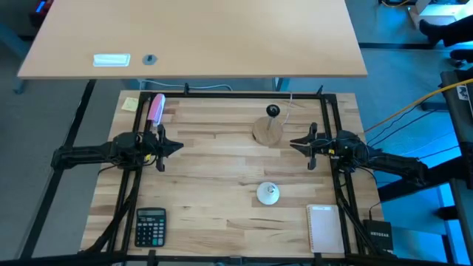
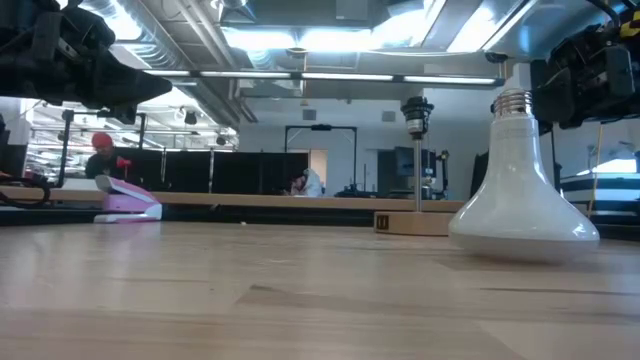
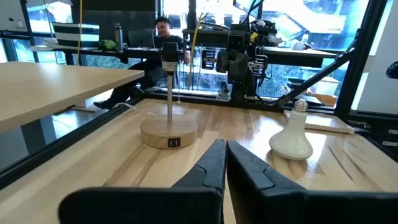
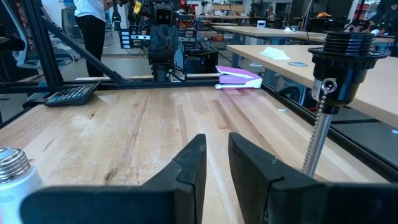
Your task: Screw lightbulb
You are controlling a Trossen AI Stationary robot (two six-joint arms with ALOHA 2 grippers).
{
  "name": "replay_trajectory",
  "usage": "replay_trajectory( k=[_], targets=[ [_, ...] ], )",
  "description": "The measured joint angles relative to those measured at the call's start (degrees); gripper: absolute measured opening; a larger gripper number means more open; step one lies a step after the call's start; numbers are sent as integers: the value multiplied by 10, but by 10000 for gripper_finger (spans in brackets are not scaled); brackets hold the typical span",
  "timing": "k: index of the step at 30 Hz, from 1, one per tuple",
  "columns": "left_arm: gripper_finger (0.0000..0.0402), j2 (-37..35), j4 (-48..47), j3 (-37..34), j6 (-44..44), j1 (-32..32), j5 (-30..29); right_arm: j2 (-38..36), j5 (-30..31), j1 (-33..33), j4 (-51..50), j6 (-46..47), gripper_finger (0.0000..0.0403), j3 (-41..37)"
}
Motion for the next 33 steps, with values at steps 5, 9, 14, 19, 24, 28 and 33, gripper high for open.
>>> replay_trajectory(
  k=[5,9,14,19,24,28,33],
  targets=[
    [4,0,0,0,0,0,0,0,0,0,0,0,72,0],
    [4,0,0,0,1,0,0,0,0,0,0,0,72,0],
    [4,0,1,0,38,0,0,0,0,0,0,0,72,0],
    [4,0,12,0,14,0,0,0,0,0,0,0,72,0],
    [4,0,11,0,-86,0,-1,0,0,0,0,0,72,0],
    [4,0,21,0,-151,0,-1,0,0,0,0,0,72,0],
    [4,0,77,0,-124,6,-1,0,0,0,2,0,72,0]
  ],
)
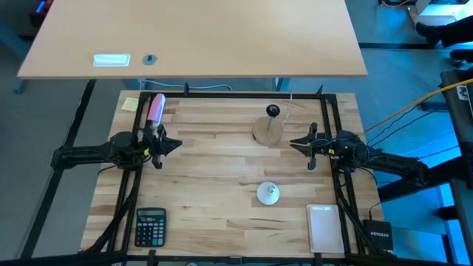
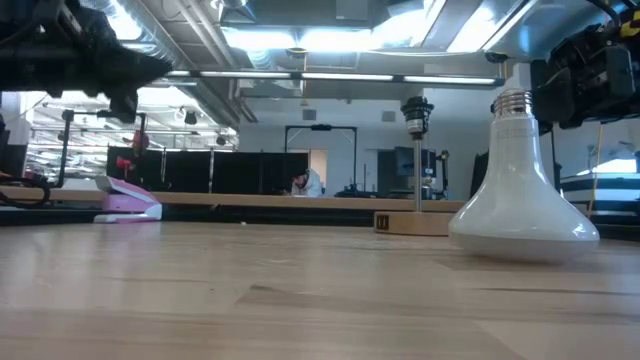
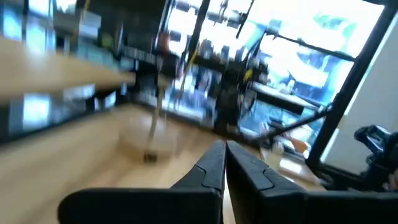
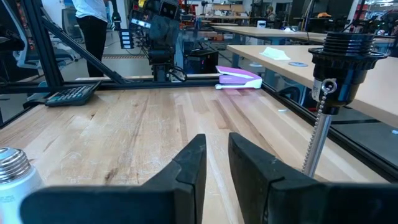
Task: Screw lightbulb
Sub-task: Insert the white lightbulb into the lamp
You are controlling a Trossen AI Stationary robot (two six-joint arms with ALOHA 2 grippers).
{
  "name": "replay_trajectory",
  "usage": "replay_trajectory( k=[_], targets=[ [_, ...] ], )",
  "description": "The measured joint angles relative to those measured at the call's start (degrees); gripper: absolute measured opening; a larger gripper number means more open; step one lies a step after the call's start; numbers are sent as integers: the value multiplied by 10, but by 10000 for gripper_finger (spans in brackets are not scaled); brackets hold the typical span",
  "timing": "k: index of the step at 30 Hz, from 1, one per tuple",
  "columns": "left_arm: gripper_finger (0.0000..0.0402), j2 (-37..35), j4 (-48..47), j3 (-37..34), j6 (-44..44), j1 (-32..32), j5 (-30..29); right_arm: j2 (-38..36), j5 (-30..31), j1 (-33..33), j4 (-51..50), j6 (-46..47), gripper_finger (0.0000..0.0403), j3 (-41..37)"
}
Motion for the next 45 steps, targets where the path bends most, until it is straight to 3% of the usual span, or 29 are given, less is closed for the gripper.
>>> replay_trajectory(
  k=[4,8,13,25,32,36,40,45],
  targets=[
    [4,12,78,4,40,-3,7,0,-6,0,3,35,72,0],
    [4,74,82,48,70,-20,26,0,-4,0,6,174,72,0],
    [4,231,80,133,79,-55,26,0,-3,0,4,313,72,0],
    [8,622,128,376,128,-117,28,0,8,0,2,312,72,0],
    [94,793,135,472,111,-99,26,0,86,0,0,294,72,3],
    [159,850,141,504,104,-103,27,0,85,0,-12,294,72,7],
    [211,894,131,507,27,-106,35,0,80,0,-22,293,76,9],
    [244,946,112,507,-27,-110,37,0,15,0,-26,271,124,12]
  ],
)
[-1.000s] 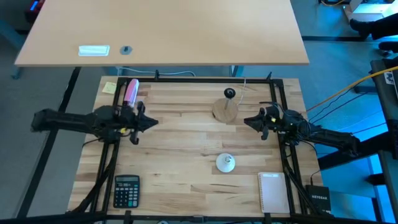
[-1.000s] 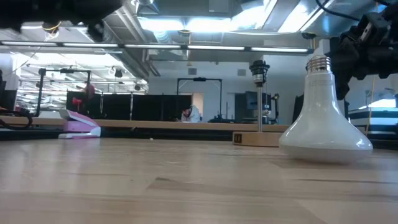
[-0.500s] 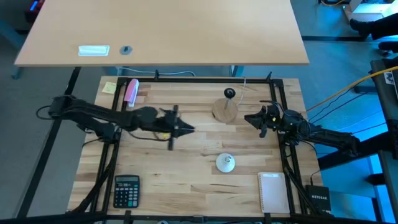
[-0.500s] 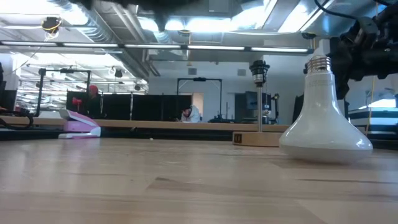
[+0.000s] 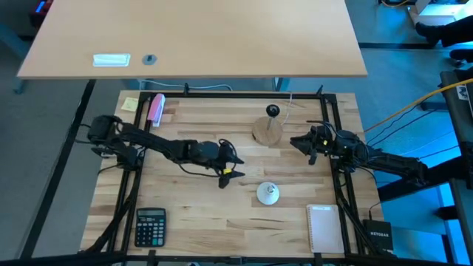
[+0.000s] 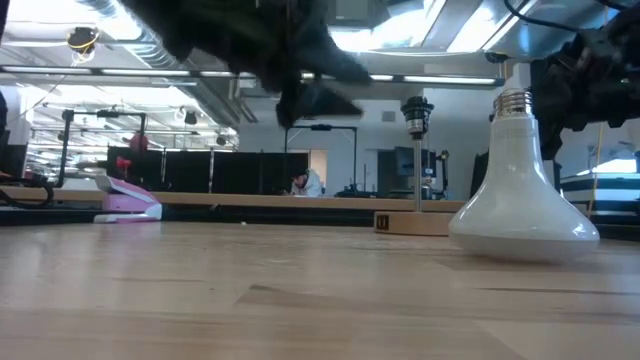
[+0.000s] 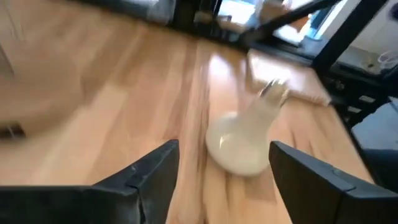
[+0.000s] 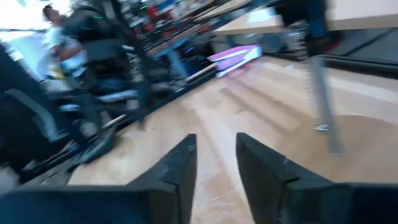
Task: Screw lightbulb
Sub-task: Insert the white lightbulb into the lamp
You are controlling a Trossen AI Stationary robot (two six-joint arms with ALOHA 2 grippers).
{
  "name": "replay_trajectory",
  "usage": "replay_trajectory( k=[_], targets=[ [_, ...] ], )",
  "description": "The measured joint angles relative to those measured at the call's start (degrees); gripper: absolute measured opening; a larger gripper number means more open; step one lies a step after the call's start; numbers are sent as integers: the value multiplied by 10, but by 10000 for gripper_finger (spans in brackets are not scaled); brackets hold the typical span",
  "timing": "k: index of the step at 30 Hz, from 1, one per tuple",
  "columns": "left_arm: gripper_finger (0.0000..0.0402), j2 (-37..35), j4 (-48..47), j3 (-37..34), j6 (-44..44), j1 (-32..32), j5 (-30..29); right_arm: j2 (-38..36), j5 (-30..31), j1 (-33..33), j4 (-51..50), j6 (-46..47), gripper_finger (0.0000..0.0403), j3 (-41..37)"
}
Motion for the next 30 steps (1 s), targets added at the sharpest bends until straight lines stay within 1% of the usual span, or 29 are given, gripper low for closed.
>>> replay_trajectory(
  k=[5,8,11,14,21,25,30],
  targets=[
    [249,57,62,0,5,-15,-1,1,-56,0,0,-25,194,1],
    [249,86,99,0,14,-26,-1,1,-63,0,0,-29,230,1],
    [249,114,139,10,33,-36,-2,1,-66,0,-1,-34,253,1],
    [249,153,153,40,59,-44,-6,1,-68,0,0,-53,262,1],
    [249,245,138,155,103,-45,-7,1,-67,0,-1,-63,264,1],
    [249,263,101,199,111,-44,3,1,-67,0,-1,-63,264,1],
    [249,266,85,209,111,-45,15,1,-67,0,-1,-68,264,1]
  ],
)
